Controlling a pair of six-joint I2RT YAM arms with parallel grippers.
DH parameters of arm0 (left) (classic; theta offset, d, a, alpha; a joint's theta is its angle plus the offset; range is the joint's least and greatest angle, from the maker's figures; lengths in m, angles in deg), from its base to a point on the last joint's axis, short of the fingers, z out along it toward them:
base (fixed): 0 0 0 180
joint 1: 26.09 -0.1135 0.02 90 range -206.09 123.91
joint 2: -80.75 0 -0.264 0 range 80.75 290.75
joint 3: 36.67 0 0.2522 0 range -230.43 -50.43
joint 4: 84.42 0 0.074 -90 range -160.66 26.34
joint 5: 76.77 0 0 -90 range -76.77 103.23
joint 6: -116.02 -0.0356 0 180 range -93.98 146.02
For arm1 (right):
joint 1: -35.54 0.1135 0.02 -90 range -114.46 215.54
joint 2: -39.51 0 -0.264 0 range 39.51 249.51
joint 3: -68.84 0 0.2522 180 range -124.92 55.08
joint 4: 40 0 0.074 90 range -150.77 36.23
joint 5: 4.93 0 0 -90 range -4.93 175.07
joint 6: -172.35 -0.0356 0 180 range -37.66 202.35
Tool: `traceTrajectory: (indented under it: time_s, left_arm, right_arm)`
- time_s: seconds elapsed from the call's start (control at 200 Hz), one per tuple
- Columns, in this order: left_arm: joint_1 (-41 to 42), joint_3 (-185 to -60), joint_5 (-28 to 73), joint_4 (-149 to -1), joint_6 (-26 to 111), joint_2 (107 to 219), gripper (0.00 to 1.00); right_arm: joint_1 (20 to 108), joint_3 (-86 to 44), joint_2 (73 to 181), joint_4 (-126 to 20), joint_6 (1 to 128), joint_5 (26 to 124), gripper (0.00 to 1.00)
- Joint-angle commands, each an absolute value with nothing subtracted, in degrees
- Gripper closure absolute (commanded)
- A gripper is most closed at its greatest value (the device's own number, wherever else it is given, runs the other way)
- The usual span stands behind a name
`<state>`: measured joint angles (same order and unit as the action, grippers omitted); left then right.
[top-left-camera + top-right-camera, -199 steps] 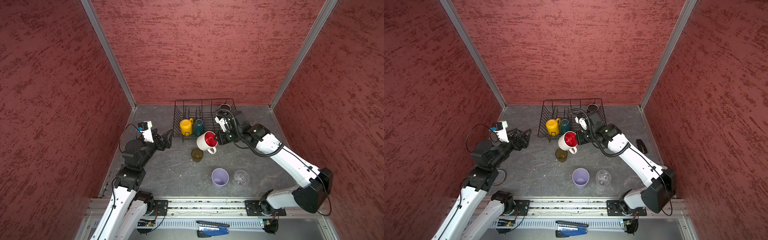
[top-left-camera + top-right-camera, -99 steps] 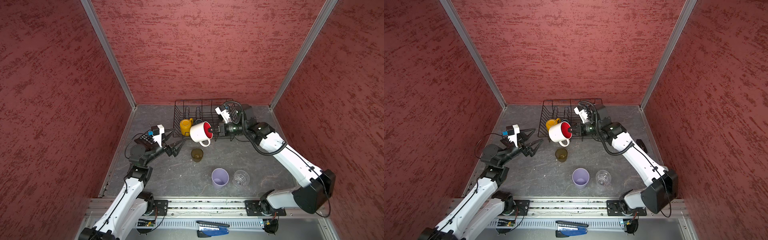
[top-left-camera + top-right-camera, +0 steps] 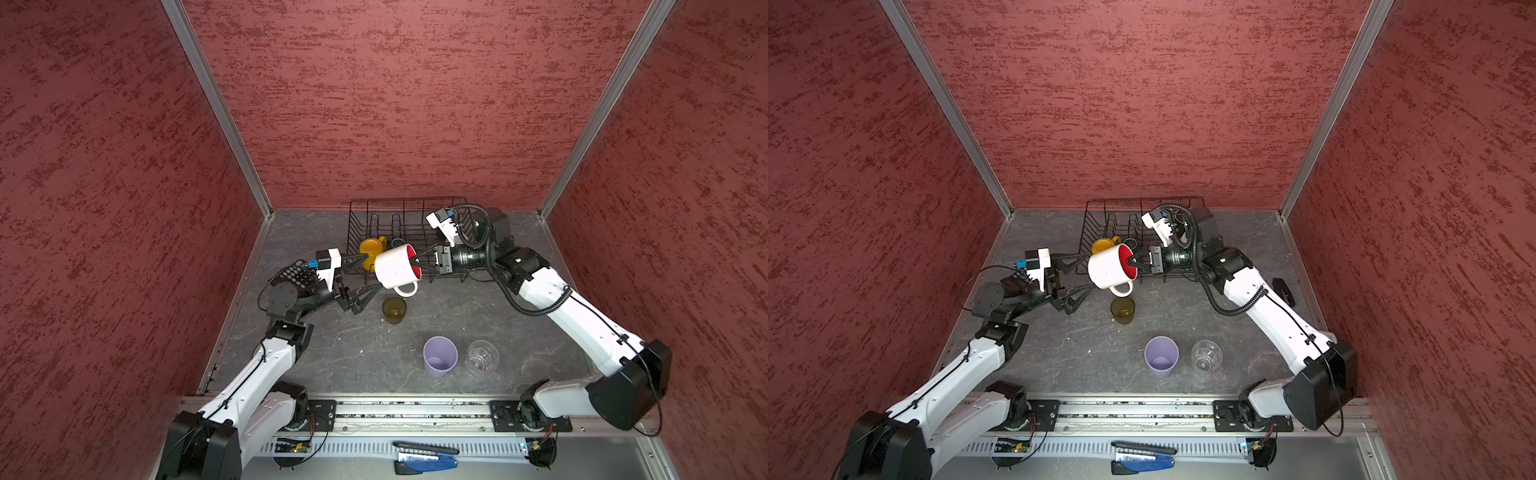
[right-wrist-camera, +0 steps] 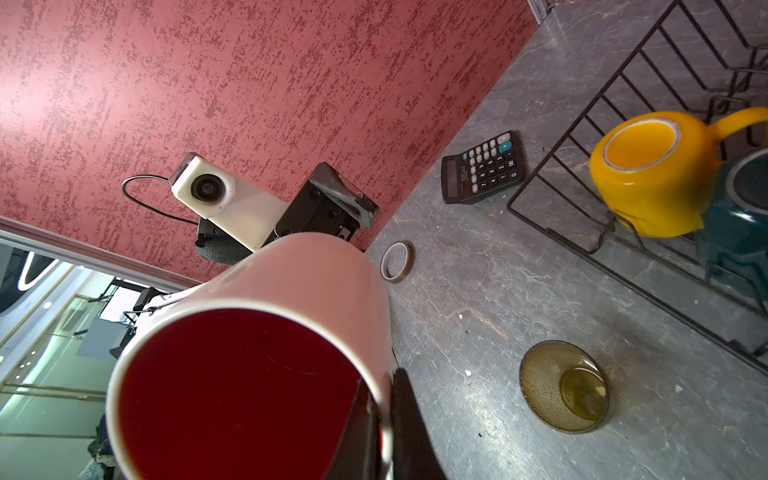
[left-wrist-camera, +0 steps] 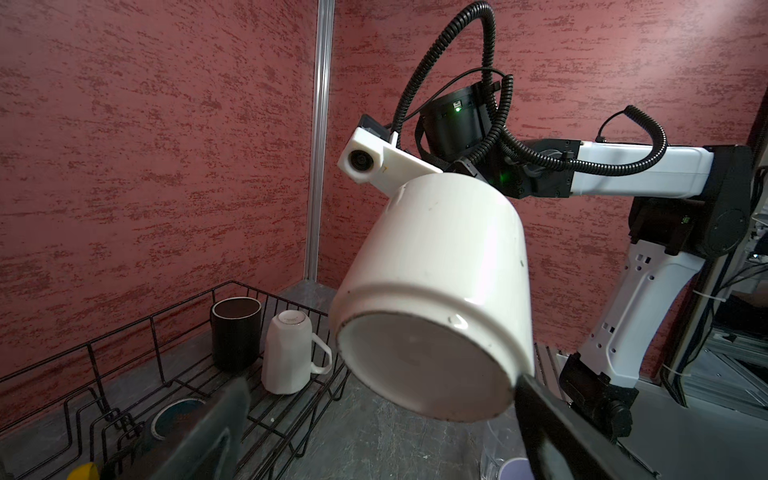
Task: Load the cups into the dish rack
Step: 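Close the left gripper on the white mug while the right gripper holds it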
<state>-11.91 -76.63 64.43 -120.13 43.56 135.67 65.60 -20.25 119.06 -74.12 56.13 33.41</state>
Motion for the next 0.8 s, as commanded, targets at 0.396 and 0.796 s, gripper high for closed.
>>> traceTrajectory:
  time_s: [0.396,0.796]
  left_arm:
    - [-10.00,-78.62,67.78,-132.88,47.02,140.43,0.00]
    - [-10.23,-78.65,68.65,-134.65,48.60,139.95,0.00]
  right_arm:
    - [68.06,-18.75,118.65,-62.43,51.68,27.53,1.00]
    - [67.25,-18.40,119.31,-64.72,54.80,29.24,1.00]
